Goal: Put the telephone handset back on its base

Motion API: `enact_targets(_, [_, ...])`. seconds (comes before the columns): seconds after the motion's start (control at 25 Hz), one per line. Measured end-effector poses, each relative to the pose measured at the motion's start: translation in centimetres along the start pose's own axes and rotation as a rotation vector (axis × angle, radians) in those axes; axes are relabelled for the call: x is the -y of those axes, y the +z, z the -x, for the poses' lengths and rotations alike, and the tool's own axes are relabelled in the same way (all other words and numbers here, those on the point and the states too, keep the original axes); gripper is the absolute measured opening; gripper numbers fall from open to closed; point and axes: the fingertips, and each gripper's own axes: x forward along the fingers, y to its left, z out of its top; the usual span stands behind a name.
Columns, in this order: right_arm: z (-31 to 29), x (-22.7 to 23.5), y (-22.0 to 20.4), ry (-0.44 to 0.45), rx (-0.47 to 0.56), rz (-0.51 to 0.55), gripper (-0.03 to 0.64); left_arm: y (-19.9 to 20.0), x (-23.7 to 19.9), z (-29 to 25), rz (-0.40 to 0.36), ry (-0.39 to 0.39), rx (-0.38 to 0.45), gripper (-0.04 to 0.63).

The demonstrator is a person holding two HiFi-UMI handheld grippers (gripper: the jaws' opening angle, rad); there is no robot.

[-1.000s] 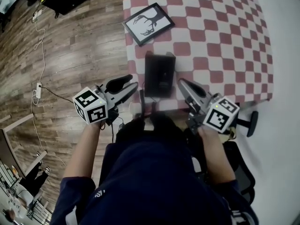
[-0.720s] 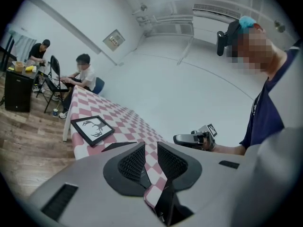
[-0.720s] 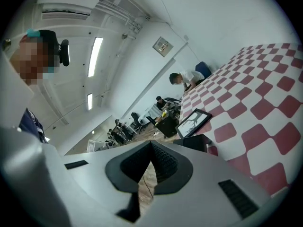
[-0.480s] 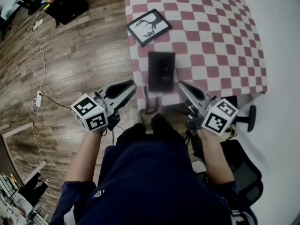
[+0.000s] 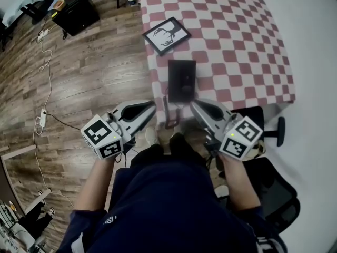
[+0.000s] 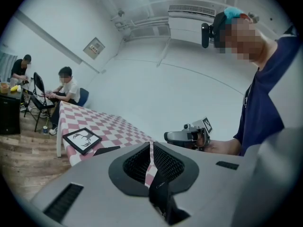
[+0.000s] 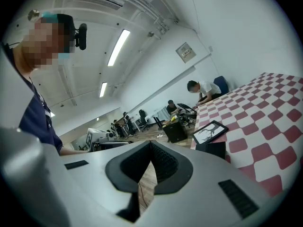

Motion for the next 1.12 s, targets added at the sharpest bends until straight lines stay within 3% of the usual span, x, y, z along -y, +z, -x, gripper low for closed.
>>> enact_targets(0.56, [-0.9,-3.8,-1.3,0.036,-0.074,0.144,0.015,-1.0,2.7,0.0,-0.027,-0.066,-0.026,0.037])
enact_targets(1.12, [-1.2,-2.7,-1.1,0.023,-0.101,0.174,0.015,-0.8,1.9,-1.2,-0.018,-0.058,-0.032,0.034])
